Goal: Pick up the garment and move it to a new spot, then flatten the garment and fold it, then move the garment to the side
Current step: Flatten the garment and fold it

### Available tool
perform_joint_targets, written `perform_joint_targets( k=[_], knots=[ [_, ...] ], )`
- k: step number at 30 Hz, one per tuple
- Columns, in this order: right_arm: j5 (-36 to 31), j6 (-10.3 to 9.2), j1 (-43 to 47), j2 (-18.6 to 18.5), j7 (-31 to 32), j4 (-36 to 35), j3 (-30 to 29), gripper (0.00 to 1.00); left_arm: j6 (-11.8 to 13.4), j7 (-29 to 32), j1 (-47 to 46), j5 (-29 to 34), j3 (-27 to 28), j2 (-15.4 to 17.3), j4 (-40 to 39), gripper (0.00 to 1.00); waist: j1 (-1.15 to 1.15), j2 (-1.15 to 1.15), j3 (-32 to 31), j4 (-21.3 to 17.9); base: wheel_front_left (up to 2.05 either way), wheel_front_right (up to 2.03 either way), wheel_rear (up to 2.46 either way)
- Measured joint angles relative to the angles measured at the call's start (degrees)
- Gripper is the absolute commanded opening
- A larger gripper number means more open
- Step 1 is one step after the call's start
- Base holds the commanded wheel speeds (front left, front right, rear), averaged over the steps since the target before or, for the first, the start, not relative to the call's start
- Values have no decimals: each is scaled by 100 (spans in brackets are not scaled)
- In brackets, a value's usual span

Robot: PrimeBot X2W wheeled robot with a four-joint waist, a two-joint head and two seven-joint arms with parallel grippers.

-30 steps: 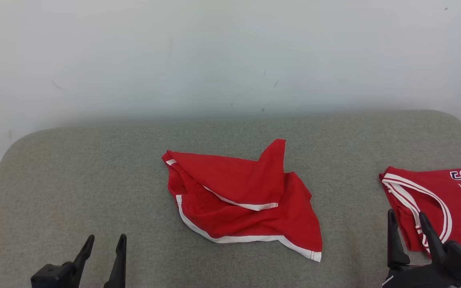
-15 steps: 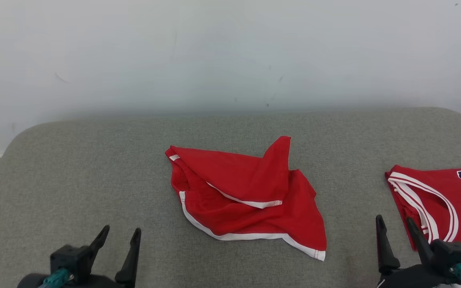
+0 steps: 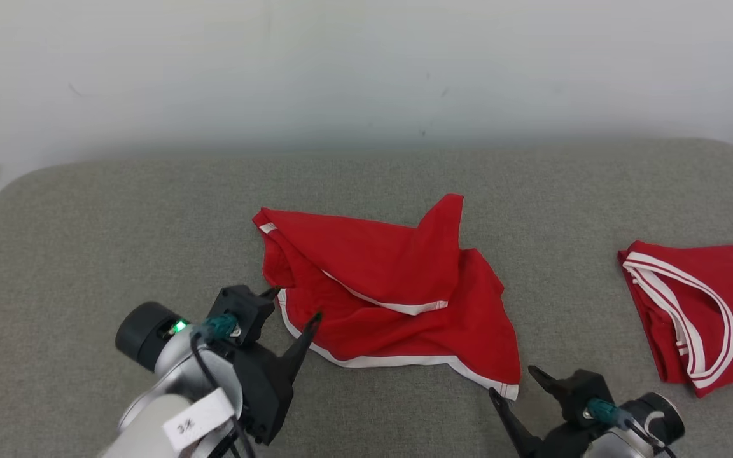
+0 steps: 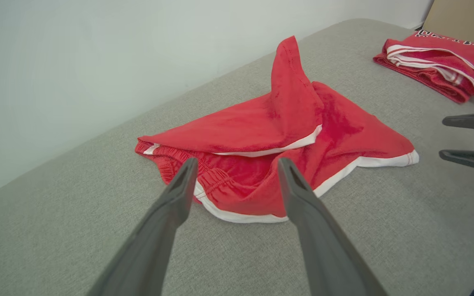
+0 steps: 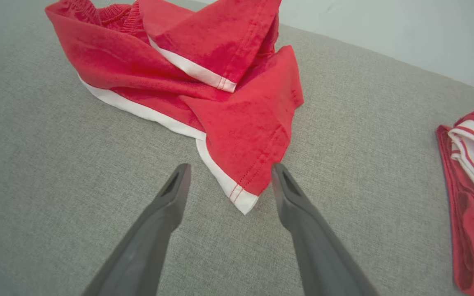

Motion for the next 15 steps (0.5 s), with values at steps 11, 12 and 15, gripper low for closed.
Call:
perform_joint_targets(
  k=[11,12,15],
  knots=[
    [-180,179,-799,71,619,435,177,100,-124,583,-1427,57,-455,-235,1150,100,1,0,757,-121,0,0,0],
    [-180,174,-824,77,655,481,146,100,-124,608,-1489,56,-486,-234,1261,100,1,0,815,-128,0,0,0],
    [-171,131,-882,112,666,594,93,100,-125,660,-1572,51,-587,-216,1537,100,1,0,955,-146,0,0,0]
  ],
)
